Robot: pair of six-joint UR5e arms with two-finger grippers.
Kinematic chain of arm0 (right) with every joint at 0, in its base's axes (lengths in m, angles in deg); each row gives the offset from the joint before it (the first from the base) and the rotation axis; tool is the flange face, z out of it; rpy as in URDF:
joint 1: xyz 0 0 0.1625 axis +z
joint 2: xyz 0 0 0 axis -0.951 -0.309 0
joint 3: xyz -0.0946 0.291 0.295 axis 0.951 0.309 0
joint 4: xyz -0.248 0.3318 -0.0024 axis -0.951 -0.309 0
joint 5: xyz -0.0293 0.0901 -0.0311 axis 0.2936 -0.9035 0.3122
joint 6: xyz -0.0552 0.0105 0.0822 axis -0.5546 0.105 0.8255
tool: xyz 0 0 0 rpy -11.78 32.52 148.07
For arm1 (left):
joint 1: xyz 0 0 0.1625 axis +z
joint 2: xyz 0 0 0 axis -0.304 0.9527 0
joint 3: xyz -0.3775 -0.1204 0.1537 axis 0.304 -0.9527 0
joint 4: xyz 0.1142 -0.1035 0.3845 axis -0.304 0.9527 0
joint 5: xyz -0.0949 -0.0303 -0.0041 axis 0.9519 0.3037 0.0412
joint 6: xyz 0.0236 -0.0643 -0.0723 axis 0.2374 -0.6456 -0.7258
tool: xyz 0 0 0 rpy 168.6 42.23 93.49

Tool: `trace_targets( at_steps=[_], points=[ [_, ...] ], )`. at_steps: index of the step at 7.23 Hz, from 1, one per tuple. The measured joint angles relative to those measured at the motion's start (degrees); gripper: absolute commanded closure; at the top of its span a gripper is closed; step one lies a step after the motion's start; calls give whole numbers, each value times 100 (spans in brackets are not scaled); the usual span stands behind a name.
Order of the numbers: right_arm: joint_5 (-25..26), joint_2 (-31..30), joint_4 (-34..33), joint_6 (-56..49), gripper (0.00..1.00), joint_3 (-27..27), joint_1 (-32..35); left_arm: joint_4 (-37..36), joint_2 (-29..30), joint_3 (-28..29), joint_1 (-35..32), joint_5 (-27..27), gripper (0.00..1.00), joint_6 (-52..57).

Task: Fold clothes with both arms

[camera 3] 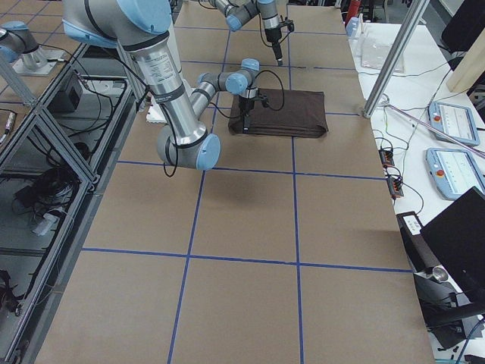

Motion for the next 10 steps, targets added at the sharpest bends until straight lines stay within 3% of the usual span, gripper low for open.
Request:
trace_targets(
  at_steps=[7,10],
  points=[
    [-17,-749,29,-209,0,-582,239,-6,11,-18,0,0,0,-9],
    [-65,-717,60,-134,0,-1259,327,84,-358,-130,149,215,0,-615]
  ],
)
